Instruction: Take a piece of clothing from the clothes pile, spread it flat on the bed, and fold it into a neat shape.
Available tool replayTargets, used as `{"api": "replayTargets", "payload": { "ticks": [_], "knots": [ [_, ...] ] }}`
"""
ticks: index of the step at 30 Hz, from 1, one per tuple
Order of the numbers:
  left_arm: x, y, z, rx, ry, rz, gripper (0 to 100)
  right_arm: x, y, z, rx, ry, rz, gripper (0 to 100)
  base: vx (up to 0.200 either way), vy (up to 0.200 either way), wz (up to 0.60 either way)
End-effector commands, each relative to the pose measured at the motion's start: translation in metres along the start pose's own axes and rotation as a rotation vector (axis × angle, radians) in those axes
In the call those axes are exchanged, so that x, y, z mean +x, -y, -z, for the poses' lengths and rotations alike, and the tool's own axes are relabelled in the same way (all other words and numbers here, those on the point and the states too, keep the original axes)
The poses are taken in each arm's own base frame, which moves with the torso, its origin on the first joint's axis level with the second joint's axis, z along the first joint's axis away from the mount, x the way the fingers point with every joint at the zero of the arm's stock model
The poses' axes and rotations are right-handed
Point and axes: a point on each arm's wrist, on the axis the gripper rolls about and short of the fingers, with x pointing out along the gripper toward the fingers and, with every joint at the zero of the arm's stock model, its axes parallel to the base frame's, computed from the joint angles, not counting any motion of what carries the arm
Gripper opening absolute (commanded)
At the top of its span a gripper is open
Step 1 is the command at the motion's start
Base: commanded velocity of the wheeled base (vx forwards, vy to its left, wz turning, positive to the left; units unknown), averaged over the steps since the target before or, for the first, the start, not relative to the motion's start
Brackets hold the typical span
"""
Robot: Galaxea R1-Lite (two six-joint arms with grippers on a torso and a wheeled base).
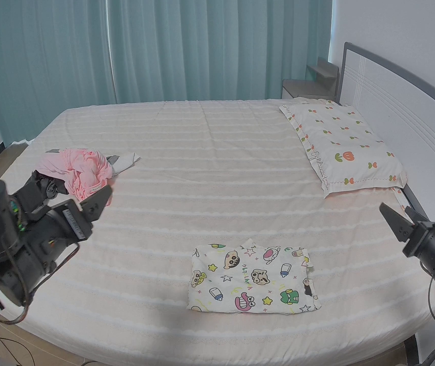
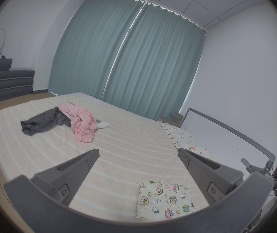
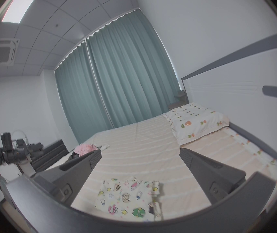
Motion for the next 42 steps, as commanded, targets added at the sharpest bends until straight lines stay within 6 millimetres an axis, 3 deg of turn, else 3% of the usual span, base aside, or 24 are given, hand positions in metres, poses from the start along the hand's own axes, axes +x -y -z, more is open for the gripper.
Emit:
{"api": "replayTargets", "payload": {
  "ticks": [1,9,14,23,30,36,39,42],
  "knots": [
    [-0.128,-0.055,-0.006,0.068,0.145,-0.052,100,-0.116,0.023,0.016,-0.185,0.066,0.069,100,0.0,0.0,0.0],
    [-0.164,-0.071,-0.001,0.208,0.289,-0.218,100,-0.161,0.032,0.04,-0.279,0.028,0.121,100,0.0,0.0,0.0],
    [-0.185,-0.076,0.007,0.321,0.366,-0.331,100,-0.16,0.035,0.046,-0.317,-0.003,0.165,100,0.0,0.0,0.0],
    [-0.206,-0.08,0.029,0.404,0.389,-0.455,100,-0.153,0.042,0.066,-0.41,-0.025,0.245,100,0.0,0.0,0.0],
    [-0.208,-0.081,0.041,0.413,0.353,-0.509,100,-0.154,0.042,0.066,-0.425,-0.027,0.36,100,0.0,0.0,0.0],
    [-0.194,-0.093,0.071,0.435,0.278,-0.398,100,-0.153,0.042,0.066,-0.388,-0.019,0.337,100,0.0,0.0,0.0],
    [-0.189,-0.095,0.077,0.42,0.282,-0.385,100,-0.153,0.041,0.065,-0.394,-0.013,0.328,100,0.0,0.0,0.0],
    [-0.178,-0.099,0.091,0.41,0.275,-0.288,100,-0.152,0.038,0.064,-0.424,-0.01,0.205,100,0.0,0.0,0.0]
  ]
}}
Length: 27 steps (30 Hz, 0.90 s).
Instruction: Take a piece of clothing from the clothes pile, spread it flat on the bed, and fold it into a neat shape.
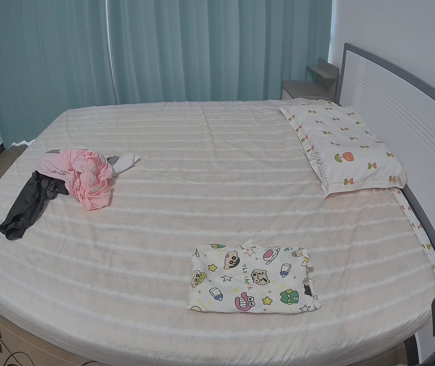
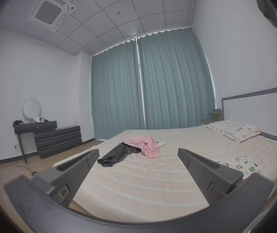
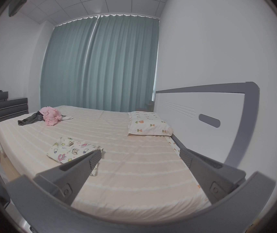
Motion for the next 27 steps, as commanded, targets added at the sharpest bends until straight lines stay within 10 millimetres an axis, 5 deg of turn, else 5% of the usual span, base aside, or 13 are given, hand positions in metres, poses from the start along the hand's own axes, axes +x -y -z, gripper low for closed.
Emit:
{"api": "replayTargets", "payload": {
  "ticks": [1,18,25,27],
  "knots": [
    [0.004,0.006,0.024,-0.027,-0.015,0.123,100,0.001,-0.004,-0.002,-0.014,0.055,-0.148,100,0.0,0.0,0.0],
    [0.002,0.014,0.026,-0.058,-0.03,0.477,100,-0.007,-0.006,0.006,-0.06,0.091,-0.036,100,0.0,0.0,0.0],
    [0.003,0.012,0.026,-0.043,-0.025,0.386,100,-0.007,-0.006,0.002,-0.003,0.127,-0.03,100,0.0,0.0,0.0],
    [0.004,0.008,0.026,0.004,-0.032,0.208,100,-0.007,-0.006,0.002,0.042,0.126,-0.03,100,0.0,0.0,0.0]
  ]
}}
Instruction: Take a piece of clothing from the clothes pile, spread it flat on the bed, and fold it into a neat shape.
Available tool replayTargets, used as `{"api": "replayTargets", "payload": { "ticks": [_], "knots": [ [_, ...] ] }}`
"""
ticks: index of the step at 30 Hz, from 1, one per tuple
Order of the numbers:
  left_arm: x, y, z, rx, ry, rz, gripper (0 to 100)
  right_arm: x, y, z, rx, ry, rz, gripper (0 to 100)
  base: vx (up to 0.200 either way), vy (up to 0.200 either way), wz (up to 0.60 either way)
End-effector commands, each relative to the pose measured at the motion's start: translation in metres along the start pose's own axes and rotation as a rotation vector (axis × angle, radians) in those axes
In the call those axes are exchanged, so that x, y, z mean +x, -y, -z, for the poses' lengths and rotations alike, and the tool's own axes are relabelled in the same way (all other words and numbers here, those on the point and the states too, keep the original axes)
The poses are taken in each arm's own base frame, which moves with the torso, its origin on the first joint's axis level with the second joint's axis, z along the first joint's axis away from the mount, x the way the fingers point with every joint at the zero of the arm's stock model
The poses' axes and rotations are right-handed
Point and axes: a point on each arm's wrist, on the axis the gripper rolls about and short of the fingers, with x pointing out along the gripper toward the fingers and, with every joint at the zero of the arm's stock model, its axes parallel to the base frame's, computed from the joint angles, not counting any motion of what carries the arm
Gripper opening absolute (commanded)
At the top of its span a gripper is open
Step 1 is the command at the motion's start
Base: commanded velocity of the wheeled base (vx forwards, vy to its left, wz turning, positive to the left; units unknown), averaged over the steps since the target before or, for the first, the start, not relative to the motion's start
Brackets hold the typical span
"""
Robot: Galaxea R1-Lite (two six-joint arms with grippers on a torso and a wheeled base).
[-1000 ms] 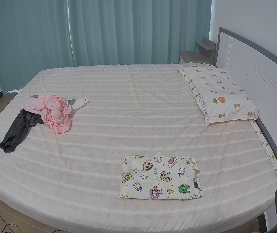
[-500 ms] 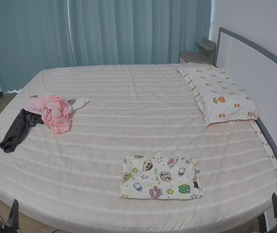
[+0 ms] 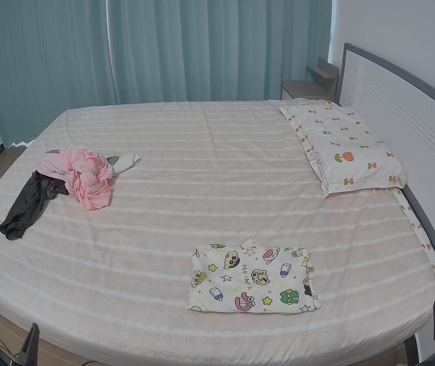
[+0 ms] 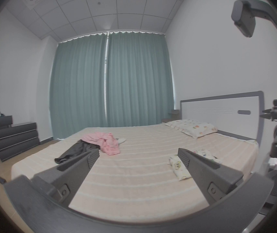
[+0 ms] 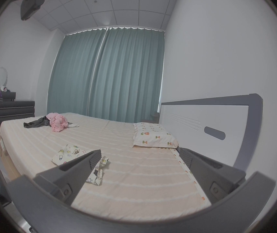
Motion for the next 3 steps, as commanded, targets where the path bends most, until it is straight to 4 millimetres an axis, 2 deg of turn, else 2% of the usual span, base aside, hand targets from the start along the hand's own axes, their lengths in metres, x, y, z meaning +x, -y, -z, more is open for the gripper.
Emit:
{"api": "replayTargets", "payload": {
  "ticks": [1,2,3],
  "knots": [
    [-0.0002,-0.0047,0.0053,0.059,-0.024,-0.218,100,-0.0003,-0.0004,0.0046,0.047,0.005,0.007,100,0.0,0.0,0.0],
    [-0.001,-0.0073,0.0052,0.102,-0.039,-0.339,100,-0.0003,-0.0003,0.0046,0.05,0.005,0.01,100,0.0,0.0,0.0],
    [-0.001,-0.0075,0.0052,0.106,-0.041,-0.348,100,-0.0003,-0.0003,0.0046,0.05,0.005,0.01,100,0.0,0.0,0.0]
  ]
}}
